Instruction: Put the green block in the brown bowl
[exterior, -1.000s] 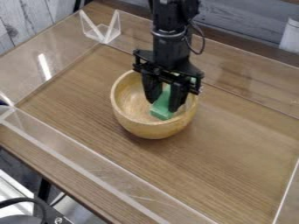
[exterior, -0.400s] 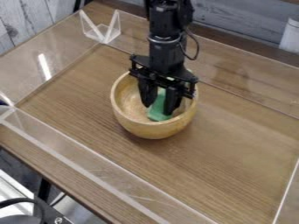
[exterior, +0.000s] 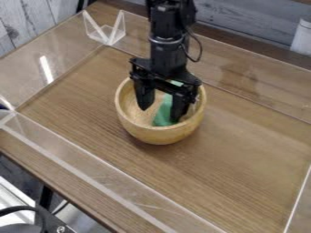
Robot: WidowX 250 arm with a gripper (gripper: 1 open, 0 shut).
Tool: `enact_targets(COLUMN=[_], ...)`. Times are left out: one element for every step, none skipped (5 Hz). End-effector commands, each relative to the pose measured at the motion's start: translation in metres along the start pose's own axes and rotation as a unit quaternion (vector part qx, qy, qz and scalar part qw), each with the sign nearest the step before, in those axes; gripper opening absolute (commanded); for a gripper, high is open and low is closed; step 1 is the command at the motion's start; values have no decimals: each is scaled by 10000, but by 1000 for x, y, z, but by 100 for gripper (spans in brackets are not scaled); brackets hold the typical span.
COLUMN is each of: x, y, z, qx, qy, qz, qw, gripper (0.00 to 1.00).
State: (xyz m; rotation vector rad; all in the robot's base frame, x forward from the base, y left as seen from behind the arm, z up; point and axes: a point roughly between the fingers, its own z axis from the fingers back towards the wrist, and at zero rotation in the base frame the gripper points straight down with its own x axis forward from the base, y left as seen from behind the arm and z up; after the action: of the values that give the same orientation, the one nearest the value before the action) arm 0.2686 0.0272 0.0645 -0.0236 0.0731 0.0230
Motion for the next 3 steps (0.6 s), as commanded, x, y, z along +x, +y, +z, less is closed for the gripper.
enact_targets(x=[8, 4, 1], y=[7, 18, 39], z=[36, 60, 81], qx=[9, -83, -112], qy=[-537, -746, -901], qz=[84, 195, 384], qw=[9985, 9970, 9951], gripper=[100, 100, 100])
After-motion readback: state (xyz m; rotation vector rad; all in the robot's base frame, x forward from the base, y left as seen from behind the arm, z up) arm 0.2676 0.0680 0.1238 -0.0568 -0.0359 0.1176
